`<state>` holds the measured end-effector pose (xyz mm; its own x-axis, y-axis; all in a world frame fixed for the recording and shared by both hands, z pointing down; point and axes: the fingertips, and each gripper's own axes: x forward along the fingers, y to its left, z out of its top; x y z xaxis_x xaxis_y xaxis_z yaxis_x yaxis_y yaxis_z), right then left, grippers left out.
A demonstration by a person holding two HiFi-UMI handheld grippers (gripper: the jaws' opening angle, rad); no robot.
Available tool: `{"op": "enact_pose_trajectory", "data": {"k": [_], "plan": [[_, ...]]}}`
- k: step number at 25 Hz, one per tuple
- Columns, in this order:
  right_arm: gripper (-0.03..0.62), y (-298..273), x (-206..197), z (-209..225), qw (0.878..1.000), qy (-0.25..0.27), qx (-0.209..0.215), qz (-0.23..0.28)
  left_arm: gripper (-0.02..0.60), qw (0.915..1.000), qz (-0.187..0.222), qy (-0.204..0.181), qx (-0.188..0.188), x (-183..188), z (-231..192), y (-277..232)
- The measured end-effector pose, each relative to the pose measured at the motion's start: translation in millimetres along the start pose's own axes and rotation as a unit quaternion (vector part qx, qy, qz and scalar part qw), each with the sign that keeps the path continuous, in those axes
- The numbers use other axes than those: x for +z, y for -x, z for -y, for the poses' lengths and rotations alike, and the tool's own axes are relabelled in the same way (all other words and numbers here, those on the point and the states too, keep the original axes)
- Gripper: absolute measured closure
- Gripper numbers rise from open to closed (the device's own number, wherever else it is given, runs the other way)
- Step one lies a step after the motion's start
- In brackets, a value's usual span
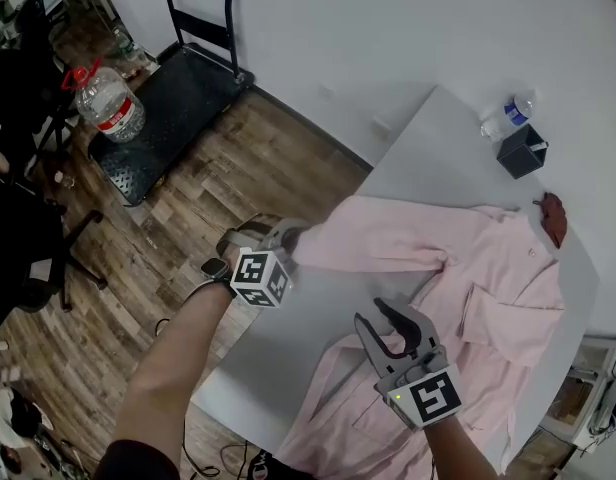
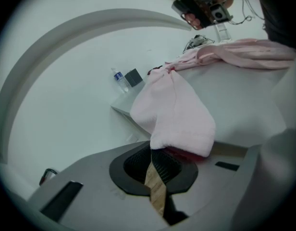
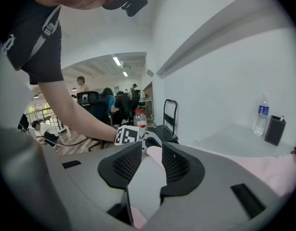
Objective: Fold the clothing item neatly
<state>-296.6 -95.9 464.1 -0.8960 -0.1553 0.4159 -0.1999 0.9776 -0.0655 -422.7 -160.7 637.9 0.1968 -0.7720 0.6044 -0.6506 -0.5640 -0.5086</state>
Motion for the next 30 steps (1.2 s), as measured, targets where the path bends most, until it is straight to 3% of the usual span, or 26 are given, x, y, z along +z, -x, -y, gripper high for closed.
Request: {"op": "enact_pose_trajectory", "data": {"k": [7, 12, 18, 21, 27, 30], "plan": [[0.464, 42.9, 14.0, 19.8, 0.998, -0.041, -0.036, 0.021, 0.574, 0.9936, 0.017, -0.084, 0.074, 56.9, -55.5, 41.9], [0.465, 99.8, 16.2, 37.6, 0.995, -0.057, -0.071, 0.034, 0.575, 0.9769, 0.049, -0.189, 0.087, 137.0, -68.0, 64.9], [0.468, 187.7, 3.3, 57.9, 0.986, -0.101, -0.123, 0.044, 0.574, 0.9450, 0.102, -0.303, 0.070, 253.0, -52.3, 71.8], [0.470, 230.9, -11.3, 64.0, 0.980, -0.126, -0.150, 0.040, 0.574, 0.9227, 0.129, -0.361, 0.043, 311.4, -26.6, 62.9], [0.470, 312.3, -49.8, 78.8, 0.963, -0.152, -0.211, 0.062, 0.574, 0.8758, 0.177, -0.447, -0.035, 415.5, 60.3, 29.0], [0.470, 348.4, -67.2, 84.9, 0.951, -0.179, -0.241, 0.076, 0.574, 0.8526, 0.199, -0.480, -0.053, 461.3, 111.2, 8.2]]}}
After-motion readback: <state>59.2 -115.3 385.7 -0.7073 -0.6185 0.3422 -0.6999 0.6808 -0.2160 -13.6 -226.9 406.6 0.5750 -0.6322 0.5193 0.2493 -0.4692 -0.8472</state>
